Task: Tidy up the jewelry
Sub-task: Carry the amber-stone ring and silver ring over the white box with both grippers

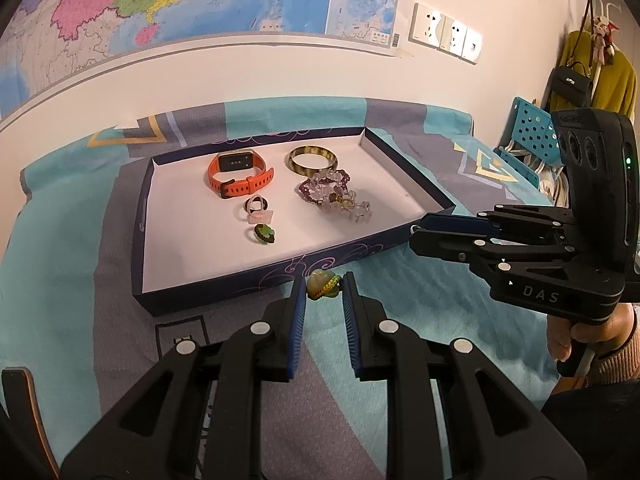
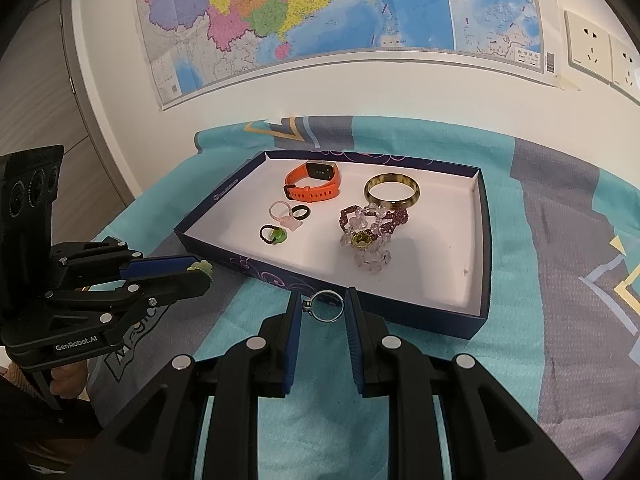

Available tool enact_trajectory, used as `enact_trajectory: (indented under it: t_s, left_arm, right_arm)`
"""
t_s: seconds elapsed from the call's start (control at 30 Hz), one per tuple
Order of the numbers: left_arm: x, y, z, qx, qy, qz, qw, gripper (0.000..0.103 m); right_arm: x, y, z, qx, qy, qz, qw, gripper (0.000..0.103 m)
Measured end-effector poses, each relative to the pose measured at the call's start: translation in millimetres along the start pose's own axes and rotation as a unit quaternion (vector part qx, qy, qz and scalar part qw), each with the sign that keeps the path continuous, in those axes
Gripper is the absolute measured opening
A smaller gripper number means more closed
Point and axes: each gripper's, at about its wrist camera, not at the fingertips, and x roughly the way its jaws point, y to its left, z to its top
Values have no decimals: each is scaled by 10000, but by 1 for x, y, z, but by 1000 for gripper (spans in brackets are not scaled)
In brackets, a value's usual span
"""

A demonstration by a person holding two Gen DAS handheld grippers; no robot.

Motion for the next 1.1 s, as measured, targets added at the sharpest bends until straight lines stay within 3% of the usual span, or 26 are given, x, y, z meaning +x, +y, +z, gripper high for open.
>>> enact_trajectory:
  t_s: [1.1]
  left_arm:
    - [5,4,16,46,-88,85,9999,19]
  right_arm:
    - [5,-6,13,-1,-78,-12,10000,20]
